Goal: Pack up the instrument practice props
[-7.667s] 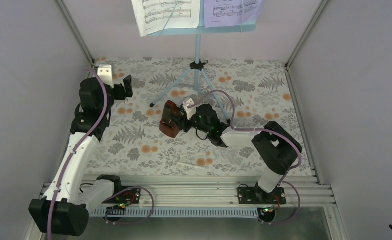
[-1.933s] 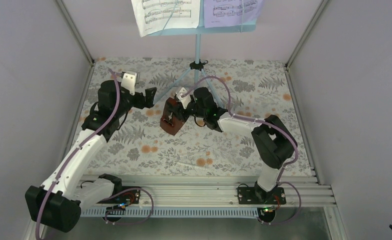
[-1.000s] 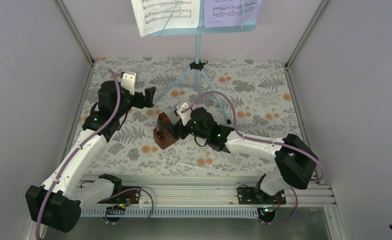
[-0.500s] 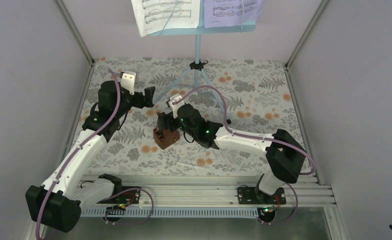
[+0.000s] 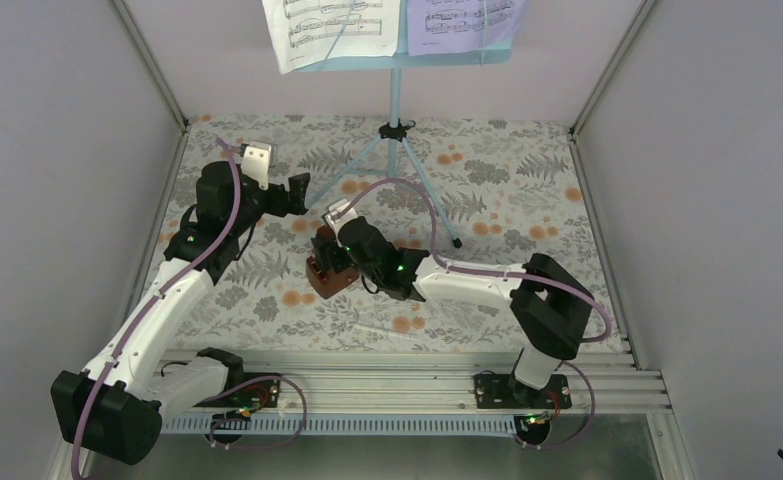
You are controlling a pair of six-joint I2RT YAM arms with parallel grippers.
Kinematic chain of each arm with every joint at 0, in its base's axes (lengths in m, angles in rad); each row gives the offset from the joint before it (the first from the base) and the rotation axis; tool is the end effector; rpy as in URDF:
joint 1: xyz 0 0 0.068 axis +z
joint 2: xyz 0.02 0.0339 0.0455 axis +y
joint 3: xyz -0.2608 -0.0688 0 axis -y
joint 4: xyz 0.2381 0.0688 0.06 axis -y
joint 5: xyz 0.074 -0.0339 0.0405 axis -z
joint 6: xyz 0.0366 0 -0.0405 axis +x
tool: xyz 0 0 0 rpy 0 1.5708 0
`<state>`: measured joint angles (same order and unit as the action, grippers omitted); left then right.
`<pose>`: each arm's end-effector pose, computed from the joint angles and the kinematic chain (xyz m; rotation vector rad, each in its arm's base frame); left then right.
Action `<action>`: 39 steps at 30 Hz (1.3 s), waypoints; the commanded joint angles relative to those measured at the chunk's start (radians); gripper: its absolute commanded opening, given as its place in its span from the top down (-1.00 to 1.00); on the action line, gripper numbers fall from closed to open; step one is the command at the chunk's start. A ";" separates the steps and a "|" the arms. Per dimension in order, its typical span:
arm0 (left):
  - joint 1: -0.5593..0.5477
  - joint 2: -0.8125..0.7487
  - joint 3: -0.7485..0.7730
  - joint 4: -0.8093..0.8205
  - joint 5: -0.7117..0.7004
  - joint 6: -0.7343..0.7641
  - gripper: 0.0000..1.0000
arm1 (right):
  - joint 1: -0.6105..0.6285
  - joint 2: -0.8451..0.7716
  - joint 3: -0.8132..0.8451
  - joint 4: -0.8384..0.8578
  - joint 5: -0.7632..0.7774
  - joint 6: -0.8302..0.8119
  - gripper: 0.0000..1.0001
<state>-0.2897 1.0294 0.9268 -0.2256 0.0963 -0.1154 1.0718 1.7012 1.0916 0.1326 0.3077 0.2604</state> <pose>0.2224 -0.0700 0.3367 0.2323 1.9000 -0.3658 0.1917 0.3285 0.2350 -0.6327 1.9646 0.5225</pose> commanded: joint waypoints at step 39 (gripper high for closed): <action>0.002 0.014 -0.005 -0.003 0.000 0.017 -0.96 | 0.023 -0.203 -0.182 0.055 -0.033 0.071 -0.71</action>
<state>-0.2897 1.0424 0.9268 -0.2260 0.0971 -0.1123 1.0744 1.4799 0.8371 0.1822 0.1810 0.2424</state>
